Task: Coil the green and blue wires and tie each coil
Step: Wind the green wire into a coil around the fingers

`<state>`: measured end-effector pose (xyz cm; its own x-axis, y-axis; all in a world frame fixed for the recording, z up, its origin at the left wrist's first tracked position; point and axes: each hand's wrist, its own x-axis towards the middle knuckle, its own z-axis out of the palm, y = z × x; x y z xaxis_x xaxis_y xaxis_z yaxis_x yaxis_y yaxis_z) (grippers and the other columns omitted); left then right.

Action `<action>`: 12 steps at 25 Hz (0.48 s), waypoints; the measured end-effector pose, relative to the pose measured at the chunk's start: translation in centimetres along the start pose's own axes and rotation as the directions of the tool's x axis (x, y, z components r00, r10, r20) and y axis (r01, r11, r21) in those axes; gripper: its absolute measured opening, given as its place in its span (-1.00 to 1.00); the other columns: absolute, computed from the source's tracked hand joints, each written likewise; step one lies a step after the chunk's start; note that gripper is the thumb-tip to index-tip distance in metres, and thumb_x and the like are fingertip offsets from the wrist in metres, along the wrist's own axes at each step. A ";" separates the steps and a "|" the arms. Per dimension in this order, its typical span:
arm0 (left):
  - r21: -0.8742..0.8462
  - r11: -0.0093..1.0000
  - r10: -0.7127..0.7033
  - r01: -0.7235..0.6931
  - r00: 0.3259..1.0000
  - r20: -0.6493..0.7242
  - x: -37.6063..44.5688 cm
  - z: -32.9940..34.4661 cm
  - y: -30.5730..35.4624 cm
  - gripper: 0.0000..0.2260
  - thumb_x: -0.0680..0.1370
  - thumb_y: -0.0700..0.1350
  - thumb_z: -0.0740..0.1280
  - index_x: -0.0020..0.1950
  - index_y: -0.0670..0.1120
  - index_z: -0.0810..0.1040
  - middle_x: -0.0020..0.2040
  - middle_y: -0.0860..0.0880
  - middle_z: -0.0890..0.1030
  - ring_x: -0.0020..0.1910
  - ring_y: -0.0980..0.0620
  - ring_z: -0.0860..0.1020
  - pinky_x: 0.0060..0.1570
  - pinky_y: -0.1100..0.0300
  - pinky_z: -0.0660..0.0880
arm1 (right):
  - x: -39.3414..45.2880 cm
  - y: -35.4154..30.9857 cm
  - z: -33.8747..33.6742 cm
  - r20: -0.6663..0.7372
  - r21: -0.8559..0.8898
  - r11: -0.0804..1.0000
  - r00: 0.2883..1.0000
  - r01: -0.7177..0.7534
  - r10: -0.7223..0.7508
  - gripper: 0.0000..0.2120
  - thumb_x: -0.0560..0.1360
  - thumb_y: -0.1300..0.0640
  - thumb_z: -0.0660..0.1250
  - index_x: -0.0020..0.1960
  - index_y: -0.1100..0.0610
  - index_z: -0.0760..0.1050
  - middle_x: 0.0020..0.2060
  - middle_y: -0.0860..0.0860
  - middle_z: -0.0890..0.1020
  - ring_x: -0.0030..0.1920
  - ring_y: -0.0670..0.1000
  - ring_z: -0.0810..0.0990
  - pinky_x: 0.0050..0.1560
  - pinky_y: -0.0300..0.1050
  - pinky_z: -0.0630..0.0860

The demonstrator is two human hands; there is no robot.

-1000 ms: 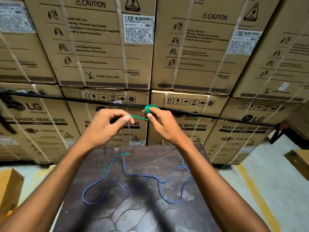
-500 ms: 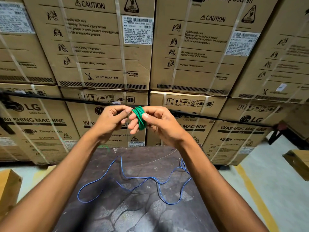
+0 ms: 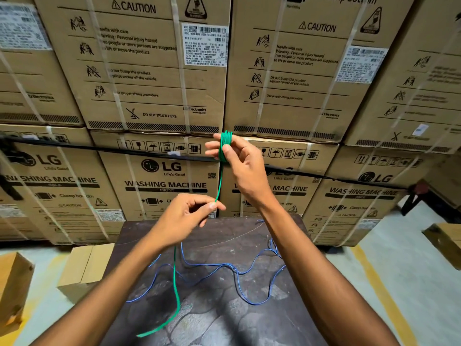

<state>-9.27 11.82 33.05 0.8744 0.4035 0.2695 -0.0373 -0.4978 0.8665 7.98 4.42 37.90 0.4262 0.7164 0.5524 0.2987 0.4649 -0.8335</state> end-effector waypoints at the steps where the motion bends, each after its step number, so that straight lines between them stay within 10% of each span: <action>1: 0.045 0.999 0.002 -0.001 1.000 -0.016 -0.3 -0.5 0.4 -0.78 0.63 0.01 0.29 0.04 0.02 0.74 -0.47 0.07 0.47 -0.43 0.16 0.38 -0.35 0.24 0.27 | -0.2 0.6 -0.1 0.014 -0.092 0.996 1.000 0.007 -0.005 -0.72 0.70 0.38 0.14 0.35 0.40 0.48 0.14 0.26 0.69 0.07 0.08 0.72 0.24 -0.01 0.62; 7: 0.292 0.946 0.144 -0.141 0.990 0.011 -0.8 -3.9 4.9 -0.82 0.61 -0.05 0.34 -0.02 -0.02 0.75 -0.46 0.29 0.50 -0.47 0.33 0.38 -0.42 0.44 0.21 | -2.6 3.0 -0.6 0.184 -0.481 0.875 0.982 0.053 0.042 -0.75 0.68 0.25 0.20 0.28 0.23 0.57 0.06 0.07 0.74 0.07 -0.03 0.72 0.23 0.04 0.62; 12: 0.238 0.964 0.153 -0.115 0.977 -0.149 2.5 -7.7 4.3 -0.87 0.62 -0.15 0.39 -0.07 -0.06 0.72 -0.43 0.22 0.54 -0.44 0.26 0.39 -0.39 0.39 0.27 | -4.6 2.0 0.5 0.340 -0.191 0.977 0.927 -0.097 0.159 -0.76 0.67 0.31 0.16 0.22 0.38 0.55 -0.01 0.18 0.71 -0.07 0.07 0.71 0.17 0.04 0.62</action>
<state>-10.98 16.63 40.73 0.7765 0.4321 0.4586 -0.0217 -0.7091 0.7048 6.18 2.28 33.70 0.1523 0.9147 0.3743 0.4130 0.2852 -0.8649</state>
